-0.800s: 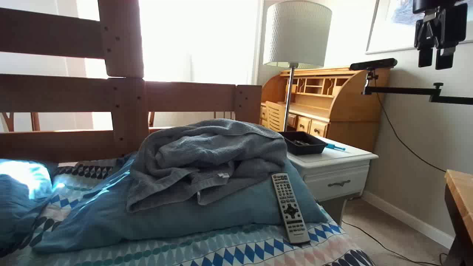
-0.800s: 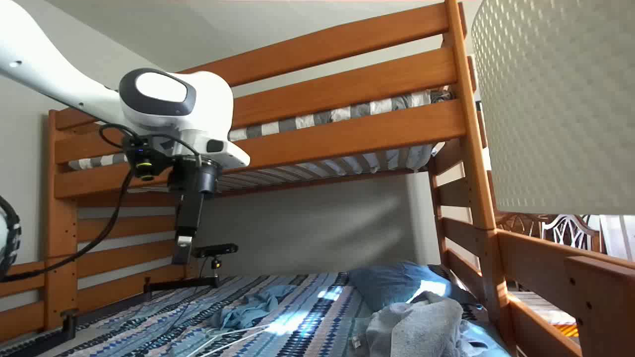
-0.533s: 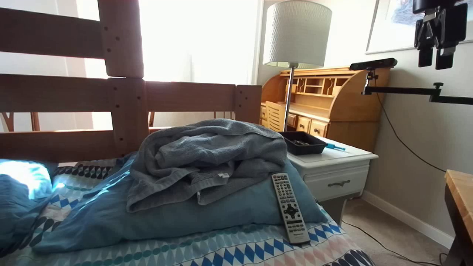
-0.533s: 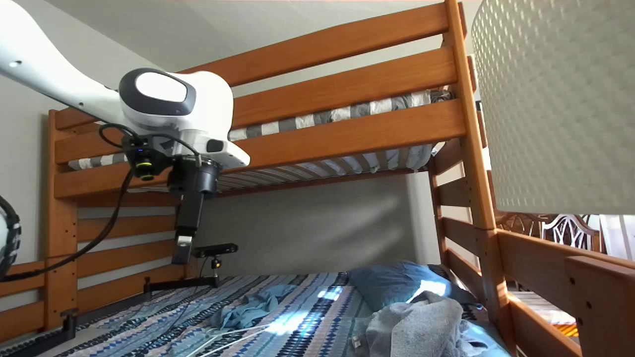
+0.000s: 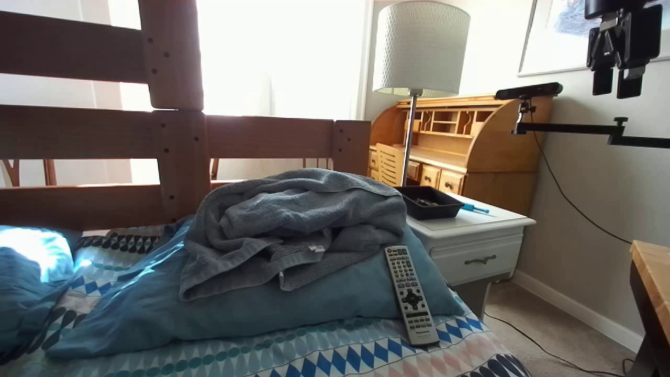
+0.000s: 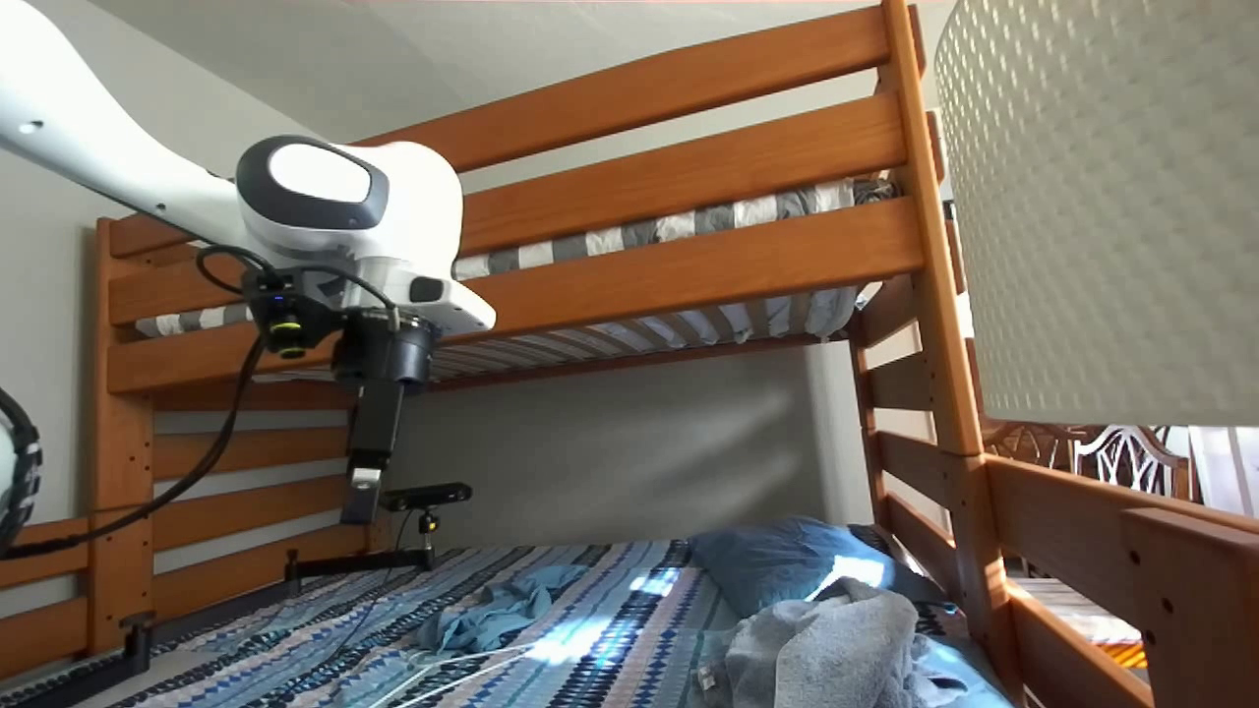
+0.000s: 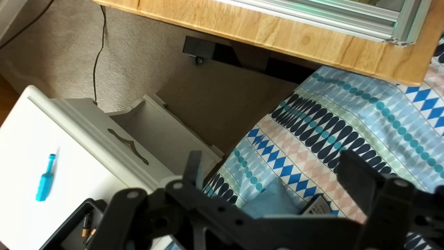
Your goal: Move the blue towel to the left.
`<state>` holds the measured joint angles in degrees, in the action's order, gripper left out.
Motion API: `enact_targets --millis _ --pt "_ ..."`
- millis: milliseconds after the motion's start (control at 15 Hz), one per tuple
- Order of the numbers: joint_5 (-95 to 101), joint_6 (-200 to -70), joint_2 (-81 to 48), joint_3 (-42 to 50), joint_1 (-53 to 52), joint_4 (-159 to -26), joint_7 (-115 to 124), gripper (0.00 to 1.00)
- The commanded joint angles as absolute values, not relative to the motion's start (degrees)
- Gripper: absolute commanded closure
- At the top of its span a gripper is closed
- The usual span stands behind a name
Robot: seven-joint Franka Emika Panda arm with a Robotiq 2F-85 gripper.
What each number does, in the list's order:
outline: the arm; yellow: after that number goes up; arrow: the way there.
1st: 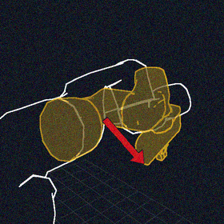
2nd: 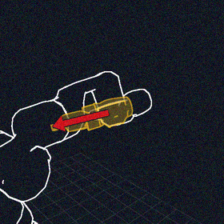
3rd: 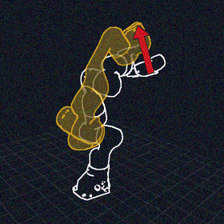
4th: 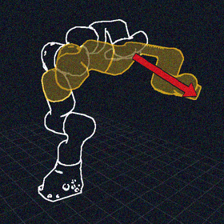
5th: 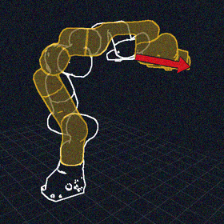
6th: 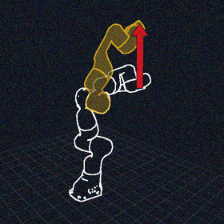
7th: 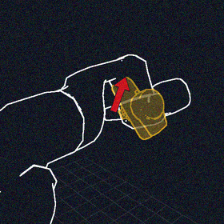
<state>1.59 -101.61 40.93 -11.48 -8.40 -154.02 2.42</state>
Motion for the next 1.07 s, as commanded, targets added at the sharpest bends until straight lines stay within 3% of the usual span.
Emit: enact_targets --millis 0,1000 --pt "2.81 -101.33 39.82 -10.73 -8.69 -153.42 2.30 0.00" --pt "9.84 -122.29 9.14 -1.67 -6.02 -135.98 -21.66 0.00"
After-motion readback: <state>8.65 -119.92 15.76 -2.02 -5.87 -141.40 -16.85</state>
